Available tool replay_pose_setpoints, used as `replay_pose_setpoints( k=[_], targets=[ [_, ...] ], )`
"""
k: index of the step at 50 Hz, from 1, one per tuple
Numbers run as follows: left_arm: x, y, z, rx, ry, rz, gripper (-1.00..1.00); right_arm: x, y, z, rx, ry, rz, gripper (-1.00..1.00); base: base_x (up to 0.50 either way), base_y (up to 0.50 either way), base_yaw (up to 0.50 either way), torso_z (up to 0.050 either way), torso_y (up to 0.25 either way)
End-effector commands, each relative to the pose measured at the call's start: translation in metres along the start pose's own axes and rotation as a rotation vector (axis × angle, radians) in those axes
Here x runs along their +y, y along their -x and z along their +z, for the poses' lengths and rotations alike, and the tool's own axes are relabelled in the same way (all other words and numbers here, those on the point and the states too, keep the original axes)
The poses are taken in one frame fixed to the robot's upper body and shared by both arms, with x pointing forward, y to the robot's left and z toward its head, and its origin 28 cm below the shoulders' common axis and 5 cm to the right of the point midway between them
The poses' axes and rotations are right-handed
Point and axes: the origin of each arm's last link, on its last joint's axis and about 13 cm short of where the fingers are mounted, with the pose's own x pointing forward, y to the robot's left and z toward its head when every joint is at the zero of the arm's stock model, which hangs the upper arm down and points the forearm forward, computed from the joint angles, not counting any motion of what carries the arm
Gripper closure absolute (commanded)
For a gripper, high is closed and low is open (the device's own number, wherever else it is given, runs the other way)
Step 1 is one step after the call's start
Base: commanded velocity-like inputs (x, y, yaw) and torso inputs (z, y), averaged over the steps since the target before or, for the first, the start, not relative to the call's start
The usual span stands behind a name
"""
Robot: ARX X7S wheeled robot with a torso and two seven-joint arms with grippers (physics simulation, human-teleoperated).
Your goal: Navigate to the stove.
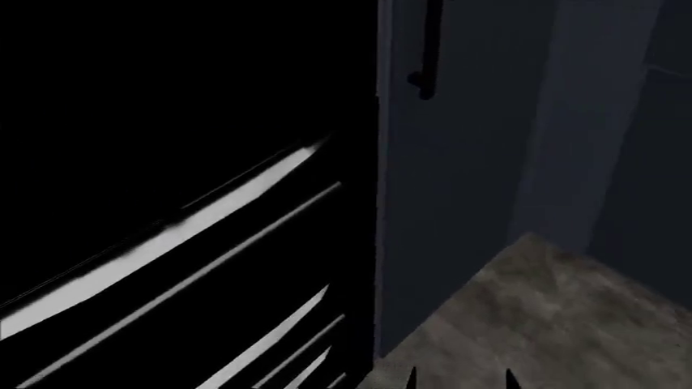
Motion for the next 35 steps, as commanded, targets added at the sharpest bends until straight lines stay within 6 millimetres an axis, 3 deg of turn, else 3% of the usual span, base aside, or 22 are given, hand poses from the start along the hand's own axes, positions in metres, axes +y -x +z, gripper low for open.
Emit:
replay_pose_setpoints(
  k=[1, 35],
  targets=[
    [-0.0001, -0.0006, -0.0003, 0.001, 0.0, 0.002, -1.0, -0.0001, 0.0, -0.0001, -0.006, 0.002, -0.001, -1.0, 0.04, -0.05, -0.5, 0.0, 0.0],
    [-0.0006, -0.0008, -0.0002, 0.003, 0.0, 0.003, -1.0, -0.0006, 0.0001, -0.0001, 0.004, -0.003, 0.012, -1.0, 0.05, -0.07, -0.5, 0.0, 0.0]
  ],
)
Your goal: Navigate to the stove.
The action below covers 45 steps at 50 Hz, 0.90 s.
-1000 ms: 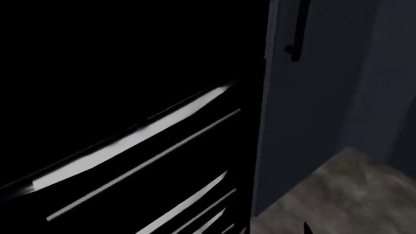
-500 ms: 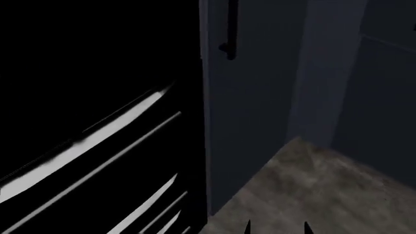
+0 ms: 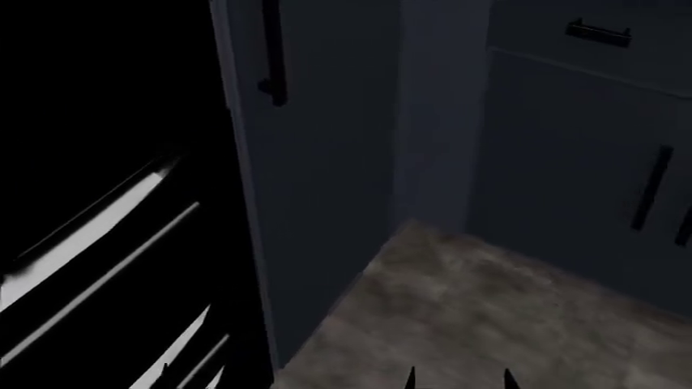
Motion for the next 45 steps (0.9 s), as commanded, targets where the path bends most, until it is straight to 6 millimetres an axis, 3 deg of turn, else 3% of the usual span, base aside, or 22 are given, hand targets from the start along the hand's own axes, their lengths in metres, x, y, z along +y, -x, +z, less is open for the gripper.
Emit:
replay_pose_setpoints(
  k=[1, 45],
  targets=[
    [-0.0001, -0.0001, 0.0, 0.001, -0.001, 0.001, -1.0, -0.0001, 0.0002, 0.0003, 0.002, -0.002, 0.003, -1.0, 0.04, -0.07, -0.5, 0.0, 0.0],
    [0.0, 0.0002, 0.0008, 0.003, 0.004, 0.0, -1.0, -0.0007, 0.0008, 0.0008, 0.013, -0.017, 0.01, -1.0, 0.06, -0.17, -0.5, 0.0, 0.0]
  ],
)
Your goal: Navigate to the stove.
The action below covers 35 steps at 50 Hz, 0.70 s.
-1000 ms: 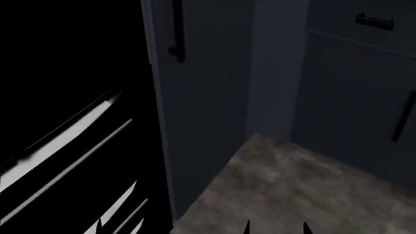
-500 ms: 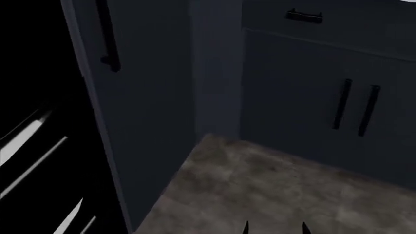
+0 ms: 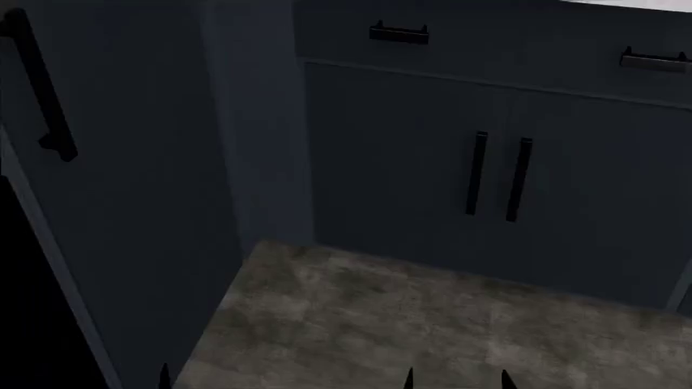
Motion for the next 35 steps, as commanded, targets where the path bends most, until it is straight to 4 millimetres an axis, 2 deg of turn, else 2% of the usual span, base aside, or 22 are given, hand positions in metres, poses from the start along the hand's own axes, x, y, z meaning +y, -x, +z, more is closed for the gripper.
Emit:
replay_pose_setpoints(
  k=[1, 23, 35],
  targets=[
    [-0.0002, 0.0005, 0.0006, 0.001, 0.002, -0.002, -1.0, -0.0005, 0.0002, 0.0003, 0.0, -0.002, -0.002, -1.0, 0.05, -0.2, -0.5, 0.0, 0.0],
    [0.0003, -0.0012, -0.0005, 0.003, 0.004, 0.0, -1.0, -0.0004, -0.0016, -0.0009, -0.004, 0.002, -0.038, -1.0, 0.03, -0.18, -0.49, 0.0, 0.0],
    [0.0004, -0.0006, 0.0, 0.002, 0.003, 0.002, -1.0, 0.0017, -0.0023, -0.0019, -0.003, 0.013, -0.054, -1.0, 0.01, -0.13, -0.06, 0.0, 0.001]
  ],
)
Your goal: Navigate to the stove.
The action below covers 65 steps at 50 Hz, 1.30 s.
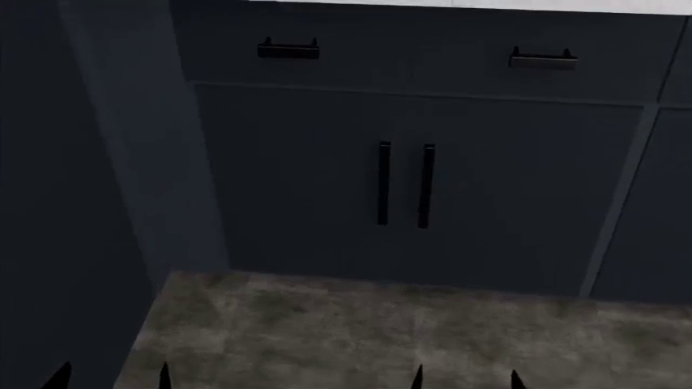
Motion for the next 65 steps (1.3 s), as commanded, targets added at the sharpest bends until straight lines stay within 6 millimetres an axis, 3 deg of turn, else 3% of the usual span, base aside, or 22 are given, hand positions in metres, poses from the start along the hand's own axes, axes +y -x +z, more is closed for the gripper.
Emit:
replay_pose_setpoints(
  k=[1, 12, 48, 65],
  targets=[
    [0.0003, 0.0002, -0.0004, 0.001, -0.001, 0.001, -1.0, 0.0024, 0.0002, -0.001, -0.005, 0.021, -0.016, -1.0, 0.0, 0.0, 0.0, 0.0, 0.0],
    [-0.0006, 0.0014, 0.0008, 0.0, -0.003, -0.001, -1.0, -0.0001, 0.0, 0.001, -0.019, 0.003, -0.044, -1.0, 0.01, -0.08, 0.0, 0.0, 0.0],
    [-0.0004, 0.0007, 0.0002, 0.002, 0.0, -0.002, -1.0, -0.0004, 0.0003, 0.0014, -0.027, -0.012, -0.039, -1.0, 0.01, -0.34, 0.0, 0.0, 0.0],
    [-0.0006, 0.001, 0.0005, 0.001, -0.002, -0.002, -1.0, -0.0003, 0.0007, 0.0014, -0.016, -0.01, -0.032, -1.0, -0.15, -0.17, 0.0, 0.0, 0.001]
  ],
)
